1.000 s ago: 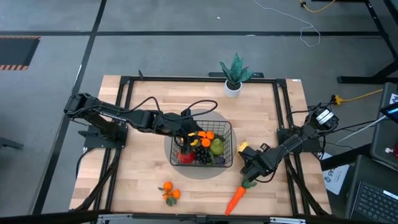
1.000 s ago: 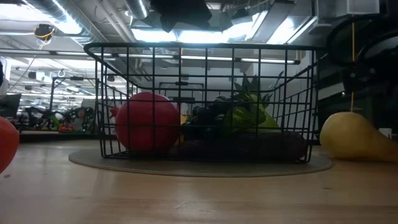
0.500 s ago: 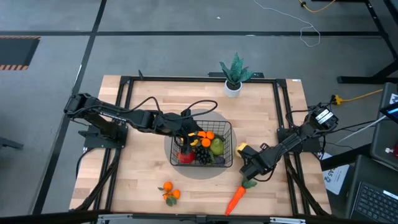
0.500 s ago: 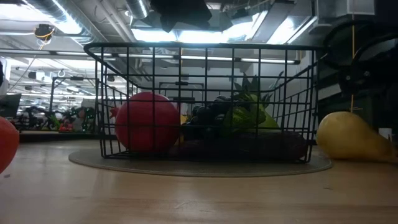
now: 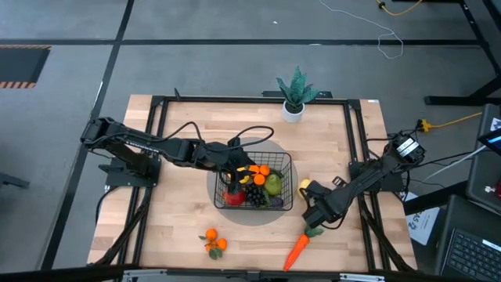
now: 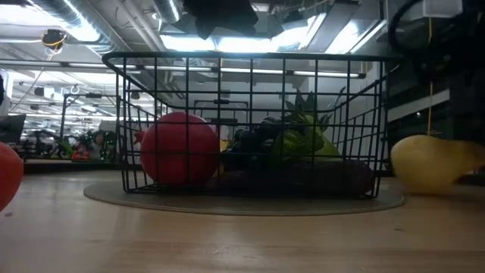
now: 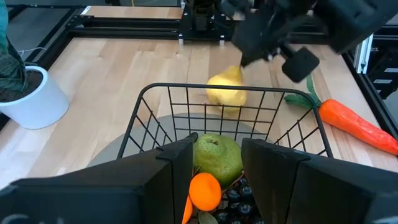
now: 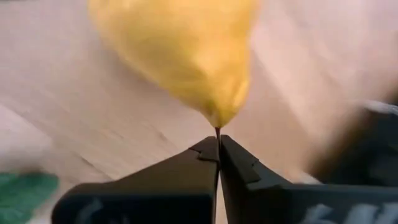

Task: Build produce basket
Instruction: Put the yellow pear into the black wire basket

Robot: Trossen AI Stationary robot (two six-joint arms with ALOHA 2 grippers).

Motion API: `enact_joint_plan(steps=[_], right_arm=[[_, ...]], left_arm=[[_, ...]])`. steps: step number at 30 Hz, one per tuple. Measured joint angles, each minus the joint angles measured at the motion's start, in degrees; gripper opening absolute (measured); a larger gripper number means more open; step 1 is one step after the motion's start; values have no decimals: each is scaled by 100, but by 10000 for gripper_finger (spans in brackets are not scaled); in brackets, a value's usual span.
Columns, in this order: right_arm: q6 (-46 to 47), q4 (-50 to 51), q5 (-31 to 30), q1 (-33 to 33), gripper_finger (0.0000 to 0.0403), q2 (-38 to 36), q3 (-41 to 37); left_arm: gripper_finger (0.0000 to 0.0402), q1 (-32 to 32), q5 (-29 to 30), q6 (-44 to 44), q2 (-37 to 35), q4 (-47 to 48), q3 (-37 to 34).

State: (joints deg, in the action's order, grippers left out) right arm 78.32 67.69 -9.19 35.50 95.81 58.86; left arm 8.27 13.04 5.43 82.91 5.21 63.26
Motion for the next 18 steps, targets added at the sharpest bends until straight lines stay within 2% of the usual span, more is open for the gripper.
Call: enact_joint_plan(steps=[7,13,18], right_arm=[[679,2223,-451,2,0,-6,897],[534,2248,-1236,2,0,-111,1268],[361,2226,-1580,-6,0,-111,1424]], left_arm=[[124,1,2,0,2,0,0],[124,2,-1,0,0,11,0],[124,2,0,0,2,32,-2]])
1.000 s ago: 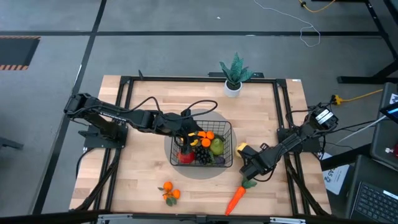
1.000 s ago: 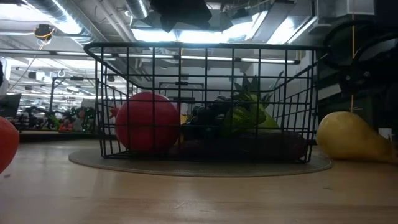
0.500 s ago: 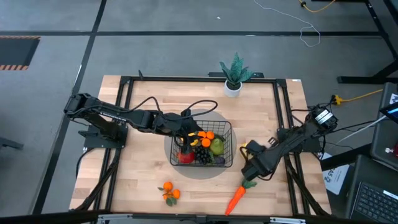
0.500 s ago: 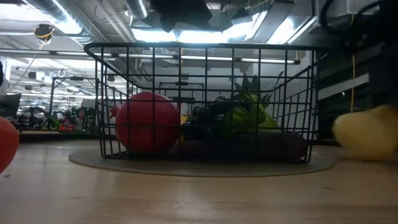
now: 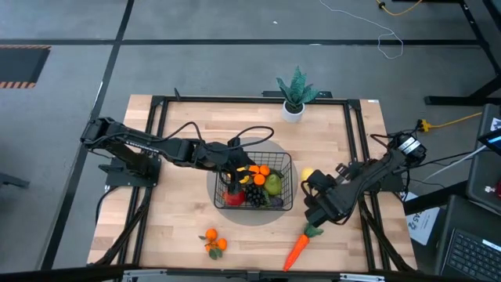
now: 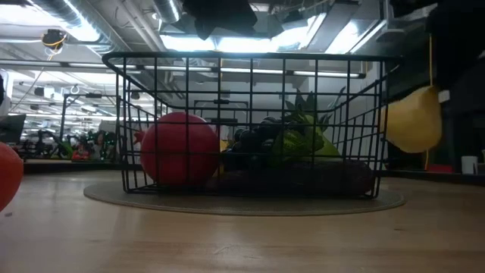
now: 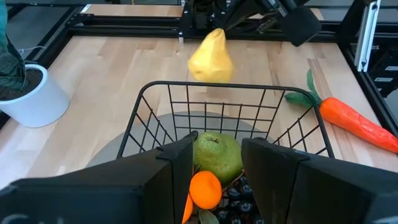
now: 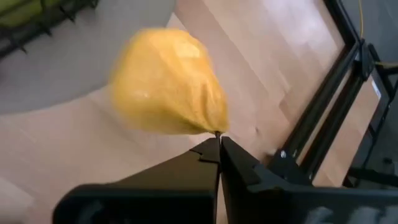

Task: Build produce basket
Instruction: Put the yellow pear into the black wire basket

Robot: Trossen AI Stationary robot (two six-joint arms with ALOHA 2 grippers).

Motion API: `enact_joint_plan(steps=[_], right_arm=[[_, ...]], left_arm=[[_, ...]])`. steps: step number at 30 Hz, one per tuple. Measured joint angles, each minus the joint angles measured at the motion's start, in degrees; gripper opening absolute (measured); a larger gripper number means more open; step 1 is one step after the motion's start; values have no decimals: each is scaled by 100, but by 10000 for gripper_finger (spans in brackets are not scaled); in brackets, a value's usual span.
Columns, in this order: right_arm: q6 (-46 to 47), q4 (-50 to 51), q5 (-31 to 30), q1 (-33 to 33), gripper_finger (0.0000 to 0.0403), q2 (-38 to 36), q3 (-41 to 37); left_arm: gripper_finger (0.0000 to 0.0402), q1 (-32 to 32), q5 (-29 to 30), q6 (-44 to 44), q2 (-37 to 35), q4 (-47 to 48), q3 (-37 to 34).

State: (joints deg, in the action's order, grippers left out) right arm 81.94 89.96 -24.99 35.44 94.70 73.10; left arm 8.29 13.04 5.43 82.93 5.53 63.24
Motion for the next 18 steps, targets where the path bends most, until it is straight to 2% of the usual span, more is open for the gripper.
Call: enact_joint_plan(steps=[12,18], right_arm=[[-169,4,-85,0,0,0,31],[-604,15,-84,-7,0,0,217]], left_arm=[[124,0,-1,0,0,1,0],[124,0,-1,0,-1,1,0]])
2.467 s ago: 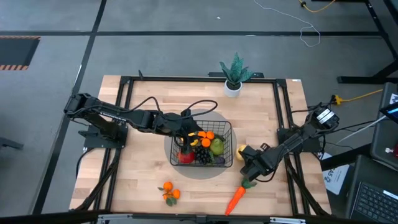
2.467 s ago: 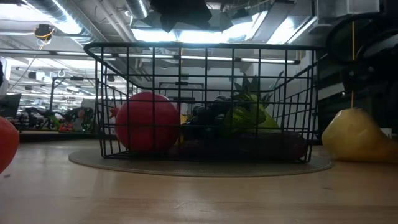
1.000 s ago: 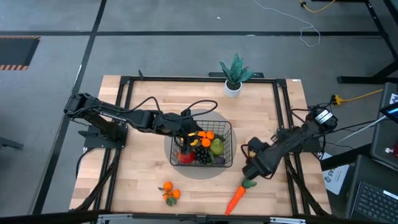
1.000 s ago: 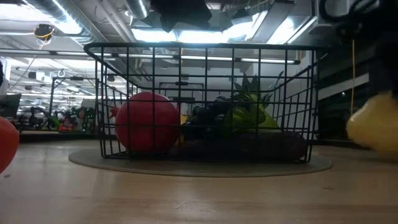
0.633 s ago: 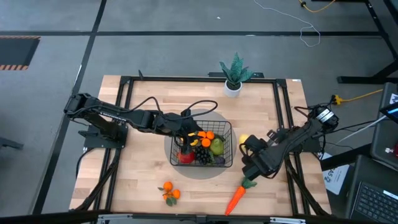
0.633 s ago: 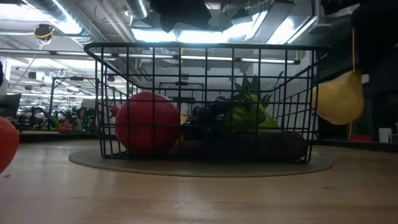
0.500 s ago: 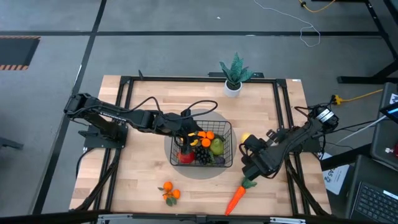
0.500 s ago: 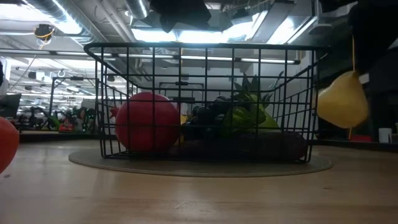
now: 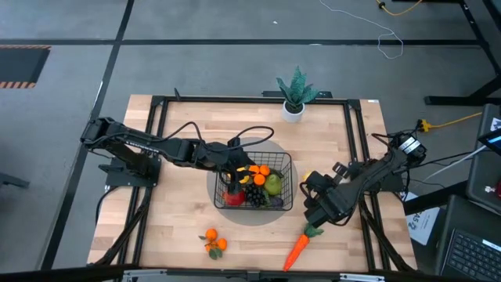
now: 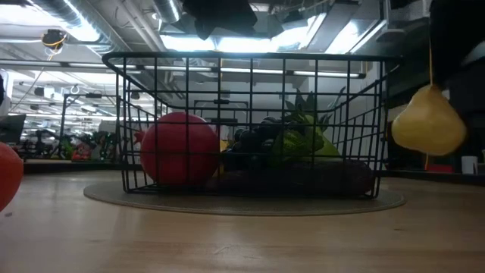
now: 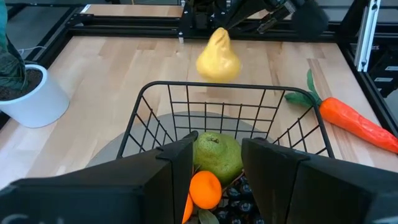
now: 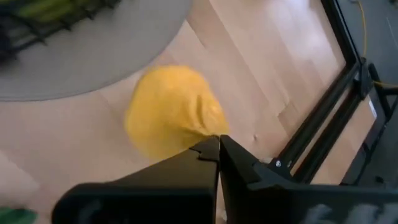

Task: Build produce basket
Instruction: Put the yellow pear into the black wire basket

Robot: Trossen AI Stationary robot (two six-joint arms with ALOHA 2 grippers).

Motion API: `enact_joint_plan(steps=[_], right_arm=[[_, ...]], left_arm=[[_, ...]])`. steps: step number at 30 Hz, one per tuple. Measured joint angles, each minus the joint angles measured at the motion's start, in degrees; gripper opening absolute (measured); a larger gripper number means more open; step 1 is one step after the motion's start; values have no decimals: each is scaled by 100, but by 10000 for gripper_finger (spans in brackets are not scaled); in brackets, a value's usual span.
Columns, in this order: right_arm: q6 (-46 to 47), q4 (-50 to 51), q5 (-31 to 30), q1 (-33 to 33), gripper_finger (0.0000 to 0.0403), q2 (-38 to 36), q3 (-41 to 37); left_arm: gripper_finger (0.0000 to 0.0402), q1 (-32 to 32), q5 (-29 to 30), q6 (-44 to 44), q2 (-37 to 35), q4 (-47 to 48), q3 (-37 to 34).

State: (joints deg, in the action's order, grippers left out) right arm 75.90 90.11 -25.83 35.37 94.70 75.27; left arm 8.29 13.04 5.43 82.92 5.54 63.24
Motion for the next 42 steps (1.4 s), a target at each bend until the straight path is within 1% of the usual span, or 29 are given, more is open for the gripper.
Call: enact_joint_plan(steps=[4,6,12,17,22,26,31,33,37,42], right_arm=[[-630,-9,-216,-2,0,0,421],[-1073,-8,-210,-27,0,0,612],[-2139,-9,284,-129,0,0,1212],[-2741,-11,294,-192,0,0,1730],[-3350,-10,-129,-196,0,0,2259],[-3652,-13,-710,-209,0,0,2577],[-3756,-11,-1541,-283,0,0,2690],[-3757,-22,-1751,-340,0,0,2665],[-3760,-82,-1809,-495,0,0,2565],[-3779,-177,-1809,-679,0,0,2473]], left_arm=[[124,0,0,0,0,0,0],[124,-2,0,0,-1,0,0],[124,0,1,0,-1,0,0],[125,-2,0,0,-1,0,0],[124,0,0,0,1,0,0],[124,0,0,0,-1,0,0],[124,0,0,4,1,0,0],[124,-1,0,16,0,1,0],[124,40,2,432,-1,67,0],[124,153,-2,536,-509,989,7]])
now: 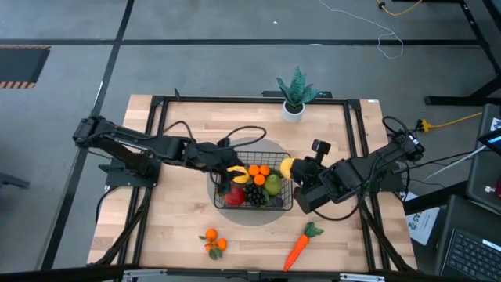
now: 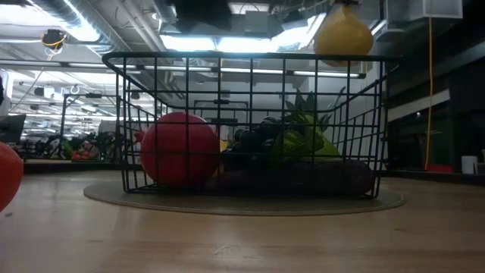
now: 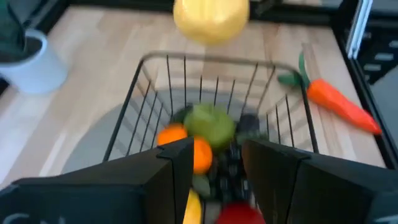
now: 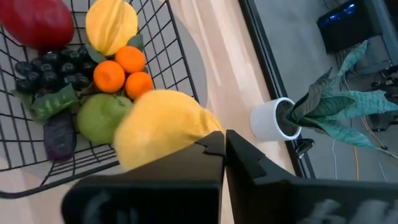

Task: Build produce basket
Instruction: Put the yellow pear into the black wire basket

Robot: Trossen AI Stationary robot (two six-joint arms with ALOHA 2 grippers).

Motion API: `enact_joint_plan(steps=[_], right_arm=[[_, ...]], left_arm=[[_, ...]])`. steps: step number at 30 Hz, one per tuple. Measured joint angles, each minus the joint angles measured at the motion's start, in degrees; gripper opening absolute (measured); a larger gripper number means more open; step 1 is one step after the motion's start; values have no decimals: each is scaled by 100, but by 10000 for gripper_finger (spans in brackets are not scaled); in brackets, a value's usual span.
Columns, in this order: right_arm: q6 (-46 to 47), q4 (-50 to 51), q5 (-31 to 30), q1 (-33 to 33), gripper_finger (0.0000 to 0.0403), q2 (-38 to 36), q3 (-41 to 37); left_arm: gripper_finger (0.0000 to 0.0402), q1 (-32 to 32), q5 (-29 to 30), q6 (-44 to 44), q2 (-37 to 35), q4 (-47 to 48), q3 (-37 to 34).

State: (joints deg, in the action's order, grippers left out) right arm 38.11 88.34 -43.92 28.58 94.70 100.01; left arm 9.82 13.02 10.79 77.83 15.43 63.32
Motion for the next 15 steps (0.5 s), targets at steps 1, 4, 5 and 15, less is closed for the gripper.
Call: enact_joint_plan(steps=[1,4,5,15], right_arm=[[-90,-51,2,-39,0,2,0],[-452,-417,-1,-151,0,2,0],[-637,-604,6,-185,0,4,0],[-1903,-1578,57,-511,0,9,0]], left_arm=[[124,26,2,82,-107,212,-2],[124,102,0,278,-331,551,-7],[124,132,2,344,-406,710,-7],[124,410,19,510,-912,2716,-9]])
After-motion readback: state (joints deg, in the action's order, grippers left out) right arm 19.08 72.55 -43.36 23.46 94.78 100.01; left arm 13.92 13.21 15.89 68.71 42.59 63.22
